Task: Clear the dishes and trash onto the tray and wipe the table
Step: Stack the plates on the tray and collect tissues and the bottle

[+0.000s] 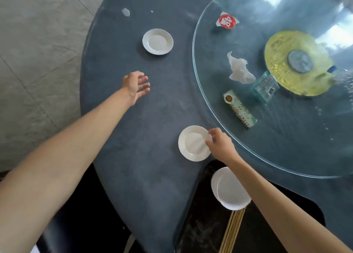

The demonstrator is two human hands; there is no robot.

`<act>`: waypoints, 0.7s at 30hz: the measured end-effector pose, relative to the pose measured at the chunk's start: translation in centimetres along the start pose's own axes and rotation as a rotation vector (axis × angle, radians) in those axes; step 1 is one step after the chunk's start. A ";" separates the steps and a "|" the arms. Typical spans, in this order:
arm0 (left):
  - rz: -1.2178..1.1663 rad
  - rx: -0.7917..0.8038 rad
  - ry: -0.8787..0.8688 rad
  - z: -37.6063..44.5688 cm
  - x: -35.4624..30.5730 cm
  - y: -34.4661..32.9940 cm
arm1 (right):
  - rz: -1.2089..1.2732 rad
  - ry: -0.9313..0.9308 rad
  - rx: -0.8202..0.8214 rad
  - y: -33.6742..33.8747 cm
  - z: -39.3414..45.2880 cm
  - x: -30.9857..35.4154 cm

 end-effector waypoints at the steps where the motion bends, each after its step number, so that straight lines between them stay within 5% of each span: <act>1: -0.016 0.000 0.010 1.1 -0.7 -0.6 | 0.033 -0.023 -0.008 -0.1 0.4 -0.1; 14: 0.003 -0.126 -0.048 11.0 -5.2 -5.4 | 0.729 -0.064 0.079 0.0 8.3 8.1; 21: -0.016 -0.095 0.002 13.4 -6.3 -6.1 | 0.902 -0.063 -0.054 1.5 16.3 16.9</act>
Point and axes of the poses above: each hand's wrist, its own z-axis towards the middle knuckle, its own y-axis out of the back of the hand, x = y × z, the point moved 1 cm from there along z, towards the middle knuckle, and after that the axes turned 12 degrees about -x, right-handed, at the moved point
